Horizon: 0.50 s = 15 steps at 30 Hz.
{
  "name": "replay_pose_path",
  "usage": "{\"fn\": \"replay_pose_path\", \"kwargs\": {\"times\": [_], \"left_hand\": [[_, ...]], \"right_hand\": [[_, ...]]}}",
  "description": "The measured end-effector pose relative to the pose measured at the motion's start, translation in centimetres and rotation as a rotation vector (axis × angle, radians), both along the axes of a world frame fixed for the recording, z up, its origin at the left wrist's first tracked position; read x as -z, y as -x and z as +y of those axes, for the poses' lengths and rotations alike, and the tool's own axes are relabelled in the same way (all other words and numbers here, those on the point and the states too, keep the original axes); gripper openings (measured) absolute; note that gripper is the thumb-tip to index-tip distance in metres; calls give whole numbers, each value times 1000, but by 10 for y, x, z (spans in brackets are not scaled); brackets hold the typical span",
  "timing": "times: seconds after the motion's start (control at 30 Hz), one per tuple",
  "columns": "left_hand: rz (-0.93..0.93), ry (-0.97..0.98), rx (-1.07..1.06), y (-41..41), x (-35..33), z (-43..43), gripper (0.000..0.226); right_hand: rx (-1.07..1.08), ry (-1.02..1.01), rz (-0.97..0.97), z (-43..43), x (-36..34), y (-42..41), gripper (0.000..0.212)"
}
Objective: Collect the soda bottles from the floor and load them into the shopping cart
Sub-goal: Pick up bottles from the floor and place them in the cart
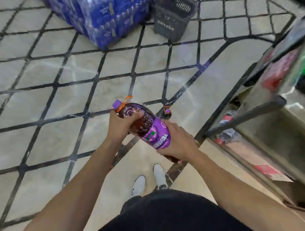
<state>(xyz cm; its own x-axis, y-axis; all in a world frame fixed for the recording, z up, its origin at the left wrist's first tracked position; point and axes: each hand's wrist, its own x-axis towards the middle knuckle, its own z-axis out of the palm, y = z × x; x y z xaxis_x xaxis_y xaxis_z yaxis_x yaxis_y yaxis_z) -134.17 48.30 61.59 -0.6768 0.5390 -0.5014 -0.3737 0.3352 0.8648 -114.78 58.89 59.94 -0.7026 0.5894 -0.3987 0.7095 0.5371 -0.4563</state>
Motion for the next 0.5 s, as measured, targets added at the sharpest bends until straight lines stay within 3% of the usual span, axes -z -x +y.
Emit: {"fn": "replay_pose_path", "kwargs": {"times": [0.17,0.3,0.5], "left_hand": [[129,-48,244,-45,-33,24,62],[251,-4,498,-85,-44,55,90],[316,-126,760,-193,-75,102,81]], "right_hand": [[355,-17,144,-43,-23,-54,82],[587,-35,238,-64,-26,-96,74],[883,-142,287,-69,-40,-190,83]]}}
